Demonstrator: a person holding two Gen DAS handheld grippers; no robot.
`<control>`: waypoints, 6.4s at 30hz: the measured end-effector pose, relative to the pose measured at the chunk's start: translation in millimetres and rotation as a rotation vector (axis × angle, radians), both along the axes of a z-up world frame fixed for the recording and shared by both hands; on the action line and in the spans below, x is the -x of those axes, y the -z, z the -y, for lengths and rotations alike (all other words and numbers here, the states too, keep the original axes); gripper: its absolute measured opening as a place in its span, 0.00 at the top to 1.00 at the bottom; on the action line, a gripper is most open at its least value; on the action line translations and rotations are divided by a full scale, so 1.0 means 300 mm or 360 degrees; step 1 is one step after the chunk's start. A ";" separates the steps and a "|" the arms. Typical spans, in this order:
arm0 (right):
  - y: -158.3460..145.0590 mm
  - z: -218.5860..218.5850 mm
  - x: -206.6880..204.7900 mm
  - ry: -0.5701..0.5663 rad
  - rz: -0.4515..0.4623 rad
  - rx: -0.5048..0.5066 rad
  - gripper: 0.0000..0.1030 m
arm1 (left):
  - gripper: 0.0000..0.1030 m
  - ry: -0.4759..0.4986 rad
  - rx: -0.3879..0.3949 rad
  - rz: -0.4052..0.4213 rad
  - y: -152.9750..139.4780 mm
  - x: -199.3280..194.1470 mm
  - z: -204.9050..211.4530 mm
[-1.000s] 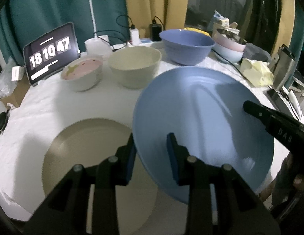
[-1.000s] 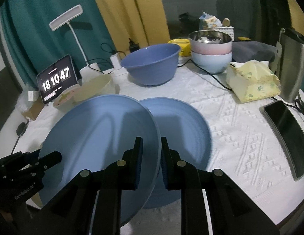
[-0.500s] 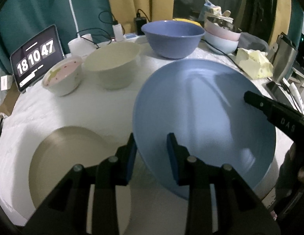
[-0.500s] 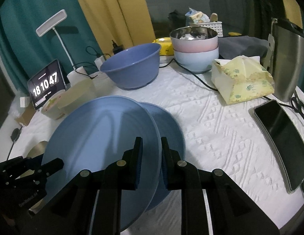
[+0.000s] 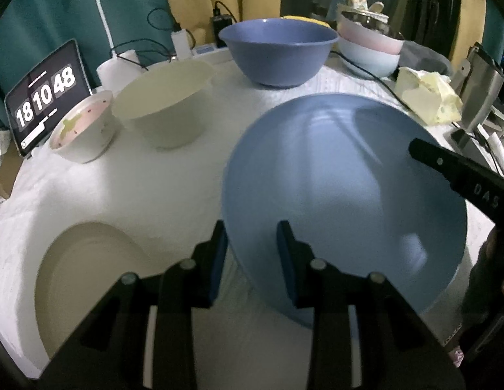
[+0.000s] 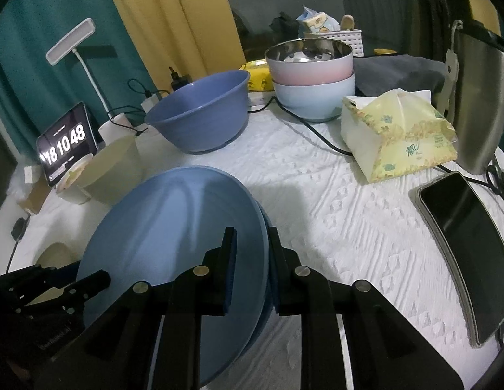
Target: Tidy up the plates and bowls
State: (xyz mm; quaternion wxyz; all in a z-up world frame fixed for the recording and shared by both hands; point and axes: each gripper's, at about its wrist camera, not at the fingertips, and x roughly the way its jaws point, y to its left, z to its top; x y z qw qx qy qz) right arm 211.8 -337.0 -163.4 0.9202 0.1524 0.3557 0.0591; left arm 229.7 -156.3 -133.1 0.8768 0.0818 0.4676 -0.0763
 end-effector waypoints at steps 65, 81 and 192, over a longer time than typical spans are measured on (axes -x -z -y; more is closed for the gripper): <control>-0.208 -0.439 0.172 -0.0144 0.0126 0.0293 0.56 | 0.54 -0.0156 0.0334 0.0306 -0.167 0.232 -0.436; -0.208 -0.582 0.190 -0.0234 0.0106 0.0341 0.56 | 0.53 -0.0265 0.0358 0.0334 -0.146 0.278 -0.568; -0.098 -0.542 0.169 -0.0320 0.0036 0.0147 0.76 | 0.55 -0.0304 0.0092 0.0214 -0.068 0.275 -0.478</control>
